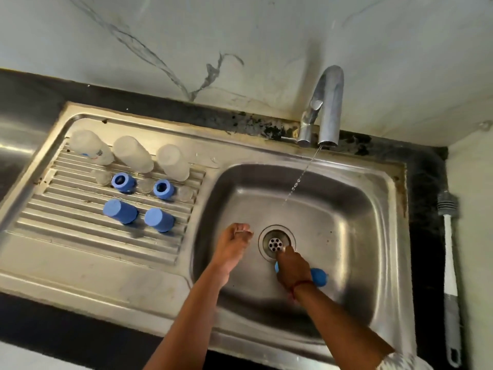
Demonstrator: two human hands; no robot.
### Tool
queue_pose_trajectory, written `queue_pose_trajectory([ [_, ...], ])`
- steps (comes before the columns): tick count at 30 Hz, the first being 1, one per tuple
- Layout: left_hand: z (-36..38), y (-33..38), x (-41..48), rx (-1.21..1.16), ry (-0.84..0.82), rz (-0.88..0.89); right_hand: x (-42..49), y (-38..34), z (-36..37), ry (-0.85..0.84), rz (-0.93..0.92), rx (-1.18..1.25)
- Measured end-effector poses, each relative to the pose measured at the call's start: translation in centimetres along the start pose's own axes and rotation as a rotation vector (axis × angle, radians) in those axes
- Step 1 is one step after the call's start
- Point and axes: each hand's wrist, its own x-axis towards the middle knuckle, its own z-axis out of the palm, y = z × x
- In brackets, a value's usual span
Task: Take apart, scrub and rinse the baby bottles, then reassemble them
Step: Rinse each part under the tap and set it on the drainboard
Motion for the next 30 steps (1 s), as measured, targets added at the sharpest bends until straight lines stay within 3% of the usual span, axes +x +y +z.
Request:
queue_pose_trajectory([
  [4, -0.2, 0.9, 0.4, -0.036, 0.028, -0.001, 1.8, 0.4, -3.0, 0.095, 0.079, 0.461],
  [8, -0.9, 2.2, 0.5, -0.081, 0.036, 0.022, 3.3, 0.5, -8.4, 0.237, 0.177, 1.366],
  [12, -1.3, 3.6, 0.4, -0.112, 0.02, 0.072, 3.6, 1.0, -13.3, 0.254, 0.038, 1.727],
  [20, -0.6, 5.1, 1.2, -0.157, -0.024, 0.097, 3.2, 0.5, -16.4, 0.078, -0.041, 1.808],
  [23, 0.2, 5.6, 1.4, -0.168, -0.052, 0.109, 3.1, 1.1, -16.5, 0.103, -0.061, 1.856],
  [27, 1.0, 6.1, 1.8, -0.177, -0.065, 0.102, 3.2, 1.3, -16.9, 0.21, -0.062, 1.743],
  [30, 1.3, 6.2, 1.9, -0.176, -0.061, 0.09, 2.6, 1.2, -17.6, 0.152, -0.06, 1.811],
])
